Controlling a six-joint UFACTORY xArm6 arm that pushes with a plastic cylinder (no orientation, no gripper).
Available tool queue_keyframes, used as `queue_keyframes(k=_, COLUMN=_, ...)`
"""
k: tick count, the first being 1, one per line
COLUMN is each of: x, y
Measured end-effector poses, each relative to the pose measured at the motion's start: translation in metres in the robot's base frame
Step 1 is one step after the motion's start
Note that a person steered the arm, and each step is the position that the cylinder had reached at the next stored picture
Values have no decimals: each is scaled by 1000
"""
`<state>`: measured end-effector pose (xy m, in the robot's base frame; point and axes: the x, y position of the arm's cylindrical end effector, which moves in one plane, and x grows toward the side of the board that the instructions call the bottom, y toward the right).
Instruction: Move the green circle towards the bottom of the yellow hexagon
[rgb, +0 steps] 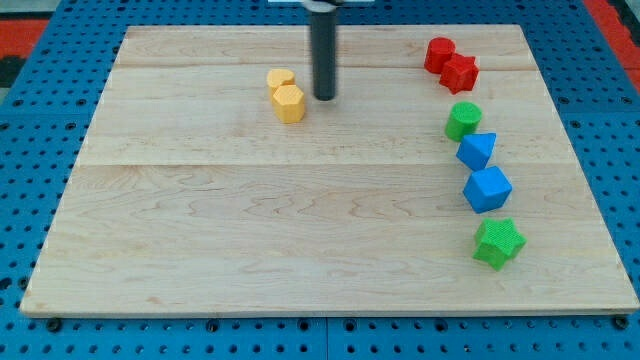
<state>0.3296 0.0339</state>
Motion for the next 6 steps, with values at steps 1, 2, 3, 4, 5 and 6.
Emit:
queue_keyframes(k=1, x=0, y=105)
queue_keyframes(k=2, x=3, y=205)
queue_keyframes(k=3, x=40, y=207)
queue_keyframes(k=4, x=58, y=136)
queue_keyframes(k=5, x=83, y=20)
queue_keyframes(k=6, x=111, y=-75)
